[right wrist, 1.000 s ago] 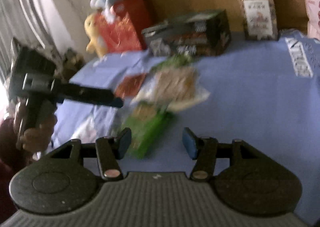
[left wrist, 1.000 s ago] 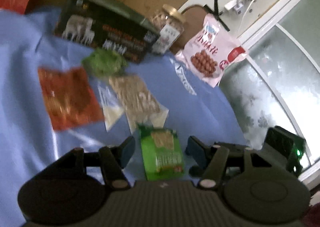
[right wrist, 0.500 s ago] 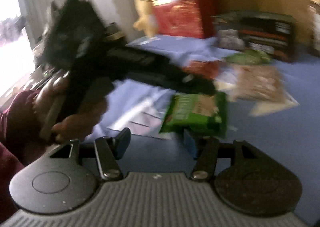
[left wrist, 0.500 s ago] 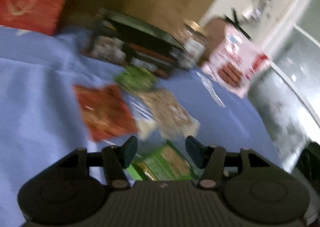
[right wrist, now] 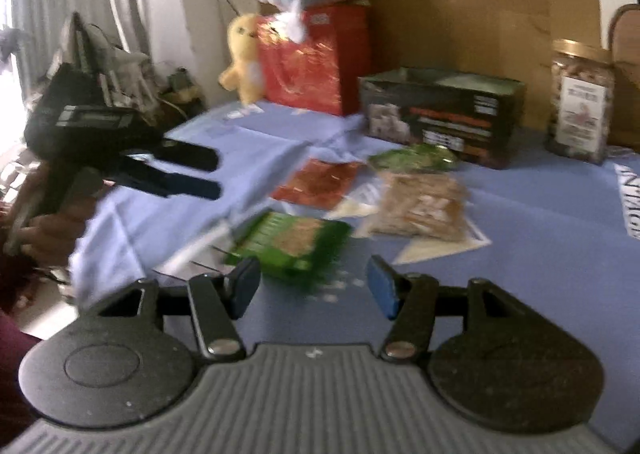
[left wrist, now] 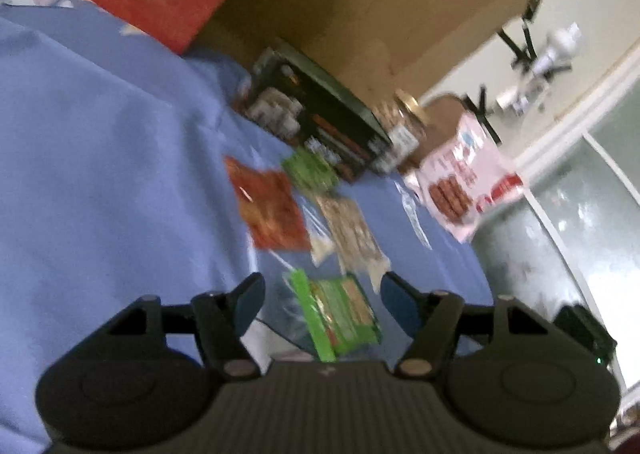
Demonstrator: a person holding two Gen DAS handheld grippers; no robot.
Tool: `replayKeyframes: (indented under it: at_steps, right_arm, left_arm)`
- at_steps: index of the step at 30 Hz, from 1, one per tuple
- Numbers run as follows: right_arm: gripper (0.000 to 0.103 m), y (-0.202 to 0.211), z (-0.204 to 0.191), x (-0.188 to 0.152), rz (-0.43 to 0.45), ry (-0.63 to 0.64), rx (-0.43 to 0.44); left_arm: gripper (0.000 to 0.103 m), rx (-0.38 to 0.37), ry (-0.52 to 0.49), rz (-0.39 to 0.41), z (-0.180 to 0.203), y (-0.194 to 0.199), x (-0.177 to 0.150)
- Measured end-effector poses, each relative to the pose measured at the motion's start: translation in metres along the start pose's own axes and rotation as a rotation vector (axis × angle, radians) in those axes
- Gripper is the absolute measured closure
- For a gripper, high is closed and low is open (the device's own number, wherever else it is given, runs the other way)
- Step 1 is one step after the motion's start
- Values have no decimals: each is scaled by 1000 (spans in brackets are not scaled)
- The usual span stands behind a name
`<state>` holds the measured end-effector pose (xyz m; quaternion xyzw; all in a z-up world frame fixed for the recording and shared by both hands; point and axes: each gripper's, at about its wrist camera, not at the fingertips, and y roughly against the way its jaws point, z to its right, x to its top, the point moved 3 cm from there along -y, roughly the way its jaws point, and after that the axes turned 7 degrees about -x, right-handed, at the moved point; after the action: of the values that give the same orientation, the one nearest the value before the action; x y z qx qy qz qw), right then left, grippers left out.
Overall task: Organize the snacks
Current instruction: 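Grasp the green cracker packet with the right gripper, then carry the green cracker packet into the black box and release it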
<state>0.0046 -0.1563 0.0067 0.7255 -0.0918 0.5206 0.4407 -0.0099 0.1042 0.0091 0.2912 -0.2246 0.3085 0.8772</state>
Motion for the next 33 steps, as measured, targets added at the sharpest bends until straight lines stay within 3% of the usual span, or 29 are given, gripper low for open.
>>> replayKeyframes:
  at_steps: [3, 5, 7, 8, 10, 12, 14, 23, 33]
  right_arm:
    - [41, -13, -5, 0, -35, 31, 26]
    - [41, -23, -11, -1, -61, 66, 41]
    - [41, -34, -18, -3, -89, 94, 46]
    - [44, -37, -22, -1, -77, 107, 53]
    - [57, -41, -32, 2, -75, 123, 74]
    - [68, -46, -39, 5, -64, 142, 66]
    - [75, -47, -41, 11, -41, 128, 78]
    - [75, -52, -27, 59, 122, 115, -37]
    - [75, -89, 39, 131, 224, 74, -177]
  left_arm:
    - [38, -8, -21, -50, 9, -15, -10]
    - [38, 29, -32, -89, 10, -27, -16]
    - [45, 34, -33, -110, 6, -33, -22]
    - [58, 16, -30, -111, 7, -36, -23]
    - [73, 0, -15, -144, 4, -43, -24]
    - [79, -21, -9, -150, 5, -47, -20]
    - [79, -5, -65, -137, 14, -48, -11]
    - [79, -15, -206, -60, 39, -56, 52]
    - [79, -41, -298, -12, 56, -119, 153]
